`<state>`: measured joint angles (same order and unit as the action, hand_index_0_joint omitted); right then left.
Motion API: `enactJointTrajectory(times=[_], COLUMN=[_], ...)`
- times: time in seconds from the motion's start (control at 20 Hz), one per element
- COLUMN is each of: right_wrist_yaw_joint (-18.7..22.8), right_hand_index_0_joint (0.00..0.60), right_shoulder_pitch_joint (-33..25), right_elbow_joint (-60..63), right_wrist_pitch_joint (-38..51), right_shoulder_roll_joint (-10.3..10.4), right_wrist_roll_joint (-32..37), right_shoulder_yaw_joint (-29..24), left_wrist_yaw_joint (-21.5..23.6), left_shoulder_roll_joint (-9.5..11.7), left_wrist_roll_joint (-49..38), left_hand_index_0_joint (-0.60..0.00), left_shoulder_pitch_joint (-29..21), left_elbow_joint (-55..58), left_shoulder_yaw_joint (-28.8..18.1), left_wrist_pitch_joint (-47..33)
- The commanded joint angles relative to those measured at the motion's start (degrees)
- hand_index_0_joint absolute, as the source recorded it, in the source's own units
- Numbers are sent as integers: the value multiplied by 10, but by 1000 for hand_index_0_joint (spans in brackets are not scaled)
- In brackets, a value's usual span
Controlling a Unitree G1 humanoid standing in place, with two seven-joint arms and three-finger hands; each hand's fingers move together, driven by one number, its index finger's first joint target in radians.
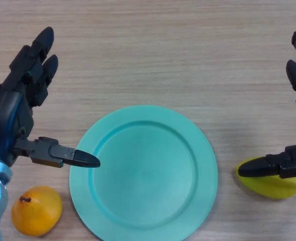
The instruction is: Pick up the yellow starfruit and place it on the plate
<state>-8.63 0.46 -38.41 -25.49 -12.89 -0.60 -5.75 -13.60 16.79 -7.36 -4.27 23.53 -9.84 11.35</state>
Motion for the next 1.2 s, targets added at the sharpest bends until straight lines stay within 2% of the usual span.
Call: enactJointTrajectory(times=[0.05,0.5,0.9,1.05,1.2], right_wrist_yaw_joint=[1,3,-39,-30,-17], right_hand_index_0_joint=[0,0,0,0,0], right_shoulder_pitch_joint=[-17,-10,30,38,42], right_elbow_joint=[-18,-3,119,206,256], right_wrist_pitch_joint=[103,119,255,321,352], right_shoulder_roll_joint=[-20,-18,-28,-36,-38], right_wrist_roll_joint=[-12,-21,-150,-172,-180], right_shoulder_yaw_joint=[-25,-25,-51,-65,-69], left_wrist_yaw_joint=[-1,-1,10,11,6], left_shoulder_roll_joint=[23,23,20,18,18], left_wrist_roll_joint=[-18,-24,-22,-17,-18], left_hand_index_0_joint=[0,0,0,0,0], left_shoulder_pitch_joint=[-18,-15,-21,-22,-23], left_elbow_joint=[35,34,22,28,36], left_shoulder_yaw_joint=[-37,-39,-29,-23,-24], left_wrist_pitch_joint=[-45,-42,-44,-39,-25])
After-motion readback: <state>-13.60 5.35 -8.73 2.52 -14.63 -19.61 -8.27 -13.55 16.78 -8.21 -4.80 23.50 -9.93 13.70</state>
